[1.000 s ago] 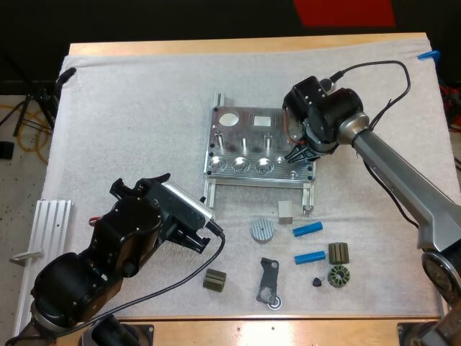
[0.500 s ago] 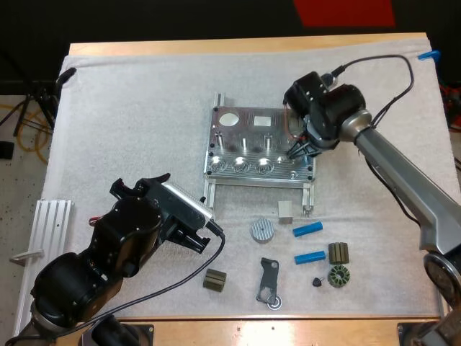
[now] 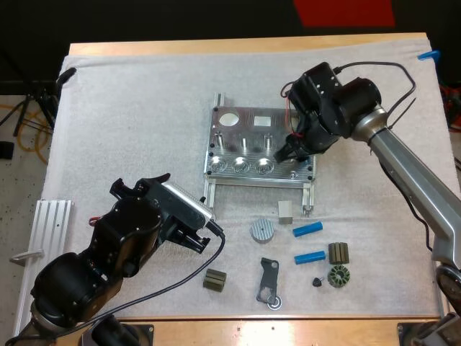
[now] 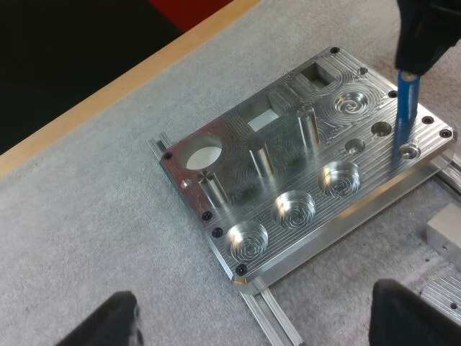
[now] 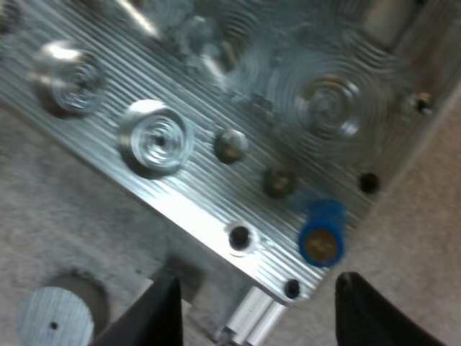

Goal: Load cells from right to left

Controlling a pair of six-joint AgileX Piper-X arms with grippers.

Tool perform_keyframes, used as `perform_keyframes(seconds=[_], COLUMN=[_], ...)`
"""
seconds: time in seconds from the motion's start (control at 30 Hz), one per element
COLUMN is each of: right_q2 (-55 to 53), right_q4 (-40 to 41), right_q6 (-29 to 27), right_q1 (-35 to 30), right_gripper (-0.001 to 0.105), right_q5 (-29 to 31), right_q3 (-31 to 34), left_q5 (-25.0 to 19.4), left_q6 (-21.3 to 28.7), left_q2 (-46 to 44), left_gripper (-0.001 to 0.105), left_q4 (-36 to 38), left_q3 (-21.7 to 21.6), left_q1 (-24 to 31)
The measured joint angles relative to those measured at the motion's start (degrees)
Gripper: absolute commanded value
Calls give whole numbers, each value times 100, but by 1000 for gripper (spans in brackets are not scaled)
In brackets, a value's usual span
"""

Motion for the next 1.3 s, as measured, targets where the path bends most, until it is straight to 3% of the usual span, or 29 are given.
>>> perform_keyframes(seconds=[0.27,0.53,0.87,1.3], right_q2=[0,0,0,47], right_q4=[-181,-678,-1533,-1603], right_q6=[45,58,58,58], right_q1=[0,0,0,0], right_gripper=[47,47,47,47], right_q5=[-927,-1080,-558,-117], right_q3=[240,884,1263,1279], left_q5=[0,0,0,0], left_q6=[0,0,0,0], left_q2=[0,0,0,0], left_gripper=[65,65,65,65], left_q4=[0,0,0,0], left_q3=[0,0,0,0], left_q1=[0,0,0,0])
